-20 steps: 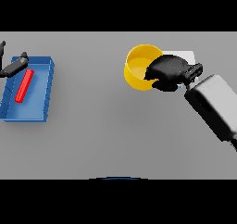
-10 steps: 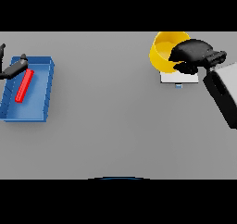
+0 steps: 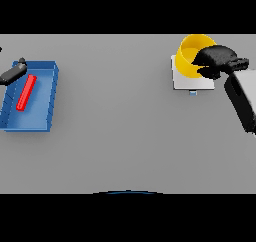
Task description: Pick up the red beaker and tilt it to pour out 1 green nut into yellow bowl. Pick up the yellow bowl and place it on the metallic measuring scale.
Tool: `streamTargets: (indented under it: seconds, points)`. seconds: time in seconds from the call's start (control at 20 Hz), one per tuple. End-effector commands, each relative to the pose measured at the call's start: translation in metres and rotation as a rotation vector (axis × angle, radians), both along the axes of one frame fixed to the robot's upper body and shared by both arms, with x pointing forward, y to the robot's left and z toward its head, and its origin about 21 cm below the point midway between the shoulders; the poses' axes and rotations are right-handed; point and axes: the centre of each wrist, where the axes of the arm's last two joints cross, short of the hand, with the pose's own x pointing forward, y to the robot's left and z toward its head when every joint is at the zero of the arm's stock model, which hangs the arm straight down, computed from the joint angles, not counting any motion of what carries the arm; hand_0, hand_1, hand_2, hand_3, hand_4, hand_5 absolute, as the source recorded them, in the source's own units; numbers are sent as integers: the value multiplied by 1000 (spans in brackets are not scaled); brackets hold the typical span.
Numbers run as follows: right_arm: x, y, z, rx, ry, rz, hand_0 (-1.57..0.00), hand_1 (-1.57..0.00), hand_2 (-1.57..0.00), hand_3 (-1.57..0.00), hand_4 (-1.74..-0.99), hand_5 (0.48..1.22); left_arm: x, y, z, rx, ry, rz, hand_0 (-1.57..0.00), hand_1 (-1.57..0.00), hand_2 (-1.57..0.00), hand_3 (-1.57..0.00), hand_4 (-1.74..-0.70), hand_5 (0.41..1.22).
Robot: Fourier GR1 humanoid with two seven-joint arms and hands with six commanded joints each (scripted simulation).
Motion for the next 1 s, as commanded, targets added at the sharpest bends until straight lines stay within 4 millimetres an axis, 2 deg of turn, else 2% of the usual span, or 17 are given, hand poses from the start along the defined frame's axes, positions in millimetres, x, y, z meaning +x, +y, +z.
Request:
streamTargets:
  seconds: [0.0, 0.2, 0.35, 0.4, 0.5, 0.55, 0.6, 0.65, 0.75, 0.85, 0.95]
  points:
    - [2, -1, -2, 1, 1, -7, -1571, -1568, -1571, -1410, -1724, 1221, -1, -2, -1, 1, 6, 3, 1, 1, 1, 1, -807, 749]
    - [7, 1, -14, 0, 25, -47, -1571, -1499, -1565, -1500, -1727, 1221, 2, -5, -7, -4, 3, -2, 1, 1, 1, 1, -796, 729]
    - [8, -3, -20, 8, 26, -54, -1571, -1462, -1568, -1496, -1724, 1221, 2, -1, -1, -9, -7, -8, 1, 1, 1, 1, -806, 734]
    - [8, -4, -22, 16, 31, -48, -1548, -1420, -1568, -1481, -1721, 1221, 3, -6, 0, -6, -3, -7, 1, 1, 1, 1, -806, 734]
    - [10, -3, -21, 17, 54, -55, -1536, -1411, -1569, -1165, -1728, 1221, 4, -6, -5, -3, 2, -9, 1, 1, 1, 1, -811, 740]
    - [10, -2, -23, 29, 69, -62, -1543, -1443, -1496, -1022, -1659, 1221, 6, -7, -5, -5, -3, -12, 1, 1, 1, 1, -813, 745]
    - [10, -3, -24, 32, 76, -78, -1525, -1350, -1348, -907, -1596, 1134, 6, -6, -5, -5, 0, -14, 1, 1, 1, 1, -812, 745]
    - [12, -4, -21, 27, 79, -88, -1219, -1083, -1132, -824, -1548, 1053, 8, -7, -4, -13, 0, -13, 1, 1, 1, 1, -812, 744]
    - [13, -6, -19, 36, 90, -79, -780, -692, -810, -711, -1470, 928, 9, -5, -6, -15, 10, 4, 1, 1, 1, 1, -812, 745]
    - [13, -5, -21, 27, 107, -87, -499, -443, -597, -635, -1425, 851, 13, -6, -7, -4, 9, -5, 1, 1, 1, 1, -805, 740]
    - [14, -7, -21, 28, 108, -64, -319, -283, -449, -572, -1397, 799, 13, -9, -5, -8, 9, -8, 1, 1, 1, 1, -809, 739]
